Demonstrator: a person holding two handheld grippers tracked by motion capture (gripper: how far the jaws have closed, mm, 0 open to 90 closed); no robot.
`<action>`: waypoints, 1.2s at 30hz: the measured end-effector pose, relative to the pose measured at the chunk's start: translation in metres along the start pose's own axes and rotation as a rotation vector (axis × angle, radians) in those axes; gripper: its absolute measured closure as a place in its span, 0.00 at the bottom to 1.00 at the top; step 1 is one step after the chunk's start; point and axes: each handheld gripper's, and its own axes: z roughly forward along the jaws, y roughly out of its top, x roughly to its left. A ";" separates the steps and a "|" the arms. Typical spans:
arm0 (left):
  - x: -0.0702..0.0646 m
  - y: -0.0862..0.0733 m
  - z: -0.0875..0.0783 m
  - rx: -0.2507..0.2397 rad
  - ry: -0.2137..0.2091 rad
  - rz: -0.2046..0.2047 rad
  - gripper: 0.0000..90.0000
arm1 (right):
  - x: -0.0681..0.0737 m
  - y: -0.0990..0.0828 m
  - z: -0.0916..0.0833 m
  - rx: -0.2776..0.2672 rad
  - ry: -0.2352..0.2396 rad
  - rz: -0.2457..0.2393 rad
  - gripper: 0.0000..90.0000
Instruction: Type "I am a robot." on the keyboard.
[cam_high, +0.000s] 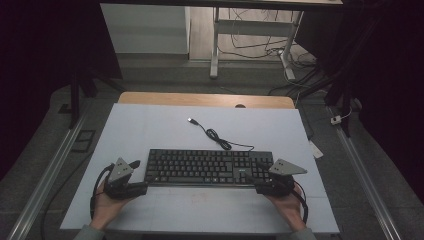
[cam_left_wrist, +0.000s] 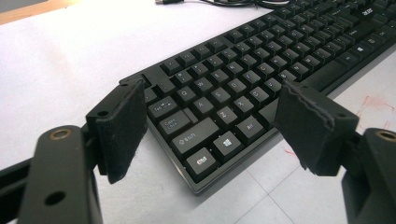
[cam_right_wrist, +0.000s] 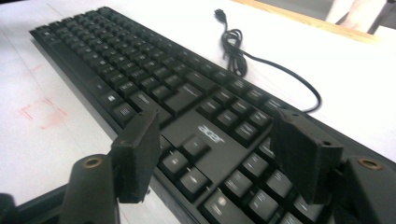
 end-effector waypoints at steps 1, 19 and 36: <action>0.000 0.000 0.001 0.000 0.000 0.001 0.29 | 0.001 0.001 0.001 -0.003 0.003 -0.003 0.42; -0.003 0.005 0.013 -0.002 -0.020 0.046 0.38 | 0.021 0.017 0.022 0.013 0.060 -0.052 1.00; -0.001 0.003 0.017 -0.013 -0.027 0.043 0.61 | 0.038 0.036 0.065 0.038 0.135 -0.091 1.00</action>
